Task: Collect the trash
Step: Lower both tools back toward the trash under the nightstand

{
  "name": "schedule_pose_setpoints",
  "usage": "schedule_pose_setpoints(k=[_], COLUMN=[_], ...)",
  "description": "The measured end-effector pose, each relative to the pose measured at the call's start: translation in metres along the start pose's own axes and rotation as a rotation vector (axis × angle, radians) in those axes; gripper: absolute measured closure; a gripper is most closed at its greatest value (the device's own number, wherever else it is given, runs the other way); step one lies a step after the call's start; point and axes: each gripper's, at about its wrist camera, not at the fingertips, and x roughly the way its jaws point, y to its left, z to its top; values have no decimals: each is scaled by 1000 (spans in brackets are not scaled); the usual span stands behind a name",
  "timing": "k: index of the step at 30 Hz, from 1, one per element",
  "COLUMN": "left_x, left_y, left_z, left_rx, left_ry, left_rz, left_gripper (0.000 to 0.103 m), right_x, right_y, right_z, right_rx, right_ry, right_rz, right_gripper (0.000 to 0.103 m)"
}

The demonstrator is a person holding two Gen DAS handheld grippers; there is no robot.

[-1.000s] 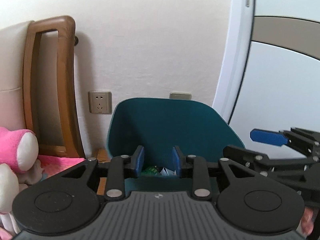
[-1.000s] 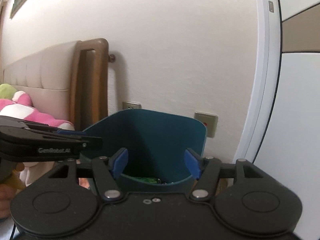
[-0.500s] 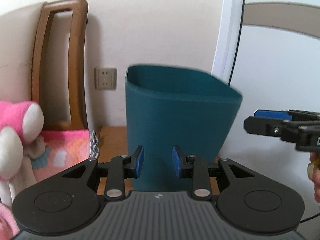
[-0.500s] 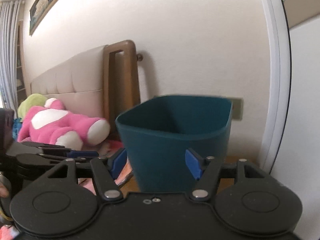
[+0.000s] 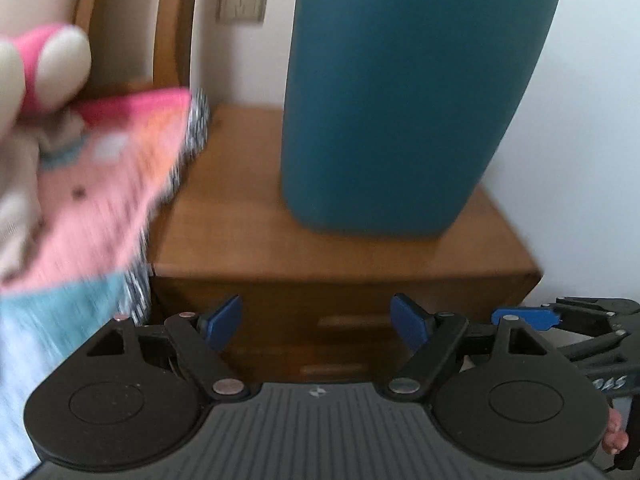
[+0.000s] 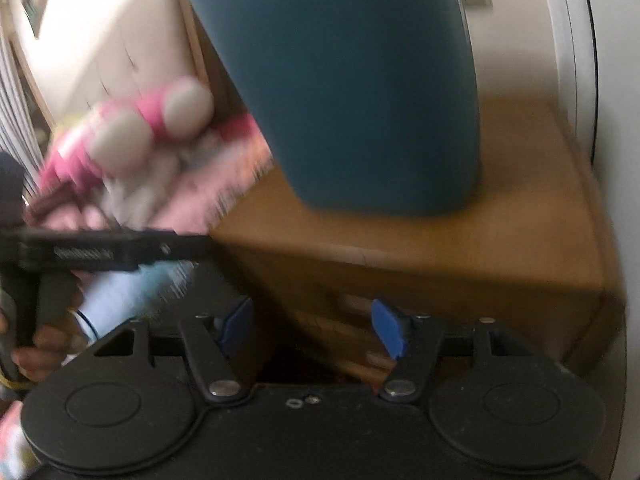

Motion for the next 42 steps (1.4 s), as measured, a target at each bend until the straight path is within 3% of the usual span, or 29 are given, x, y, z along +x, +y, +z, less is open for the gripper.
schedule_pose_setpoints(k=[5,13,19,23,33,42], left_x=[49,122,183,227,302,324], left_y=[1,2,9,24,48,52], left_z=[-47,-122,-161,-183,-231,-255], left_rx=[-18,-7,10,-49,-110,-96], left_ry=[109,291,444,550,678,714], left_rz=[28,65,124,151,186,147], left_gripper=[22,22,22,22,22,23], right_x=[50,120,178,215,273,299], right_y=[-7,-20,-28,-32,-51,-70], right_z=[-49,-120,-173,-203,-243,-261], right_rx=[-71,-106,-206,-248,-146,-65], right_ry=[86,194,320,410,549,615], right_rz=[-50,-33,-57,-68,-105,-145], right_gripper=[37,37,37,37,37,38])
